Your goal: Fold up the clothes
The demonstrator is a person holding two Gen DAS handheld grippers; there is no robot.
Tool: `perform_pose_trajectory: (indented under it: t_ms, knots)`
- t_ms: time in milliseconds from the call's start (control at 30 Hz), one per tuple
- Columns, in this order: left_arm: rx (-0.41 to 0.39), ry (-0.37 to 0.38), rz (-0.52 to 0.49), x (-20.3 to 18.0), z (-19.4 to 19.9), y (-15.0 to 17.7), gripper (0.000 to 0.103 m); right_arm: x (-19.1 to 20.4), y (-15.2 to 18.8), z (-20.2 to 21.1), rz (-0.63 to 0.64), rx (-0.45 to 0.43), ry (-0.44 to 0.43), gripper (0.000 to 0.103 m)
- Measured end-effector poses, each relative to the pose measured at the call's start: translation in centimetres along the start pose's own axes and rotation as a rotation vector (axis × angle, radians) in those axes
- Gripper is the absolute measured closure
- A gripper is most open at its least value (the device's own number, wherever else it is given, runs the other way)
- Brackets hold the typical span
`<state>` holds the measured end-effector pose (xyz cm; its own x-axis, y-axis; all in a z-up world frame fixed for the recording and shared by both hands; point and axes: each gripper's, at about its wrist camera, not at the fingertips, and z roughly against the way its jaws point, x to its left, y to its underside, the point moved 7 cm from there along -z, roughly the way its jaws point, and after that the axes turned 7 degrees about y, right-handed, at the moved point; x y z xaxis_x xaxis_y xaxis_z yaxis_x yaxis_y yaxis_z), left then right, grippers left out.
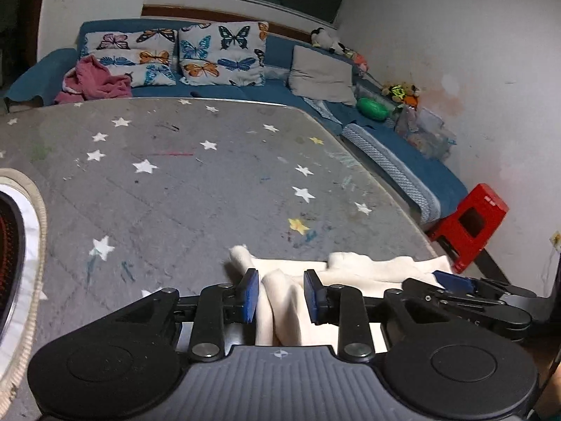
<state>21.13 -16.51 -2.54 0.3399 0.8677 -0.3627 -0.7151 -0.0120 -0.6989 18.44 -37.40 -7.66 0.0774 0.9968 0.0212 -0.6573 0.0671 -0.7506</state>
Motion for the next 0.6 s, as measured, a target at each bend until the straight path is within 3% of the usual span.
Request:
perform_pose_trajectory:
  t_ms: [133,267,333,600]
  knots:
    - [-0.024,0.039,-0.036,-1.3,0.4,-0.4,0.073,0.1,0.0,-0.2,0.005,0.000,0.014,0.024]
    - [0.023,0.103,-0.091,-3.2,-1.4,0.2,0.074,0.1,0.1,-0.4,0.009,-0.006,0.038,0.015]
    - [0.046,0.113,-0.087,-3.4,-2.7,0.4,0.075,-0.1,0.1,-0.5,-0.003,-0.002,0.052,0.001]
    - [0.089,0.109,-0.055,-2.6,-6.0,1.1,0.078,-0.2,0.2,-0.5,-0.005,-0.001,0.052,0.000]
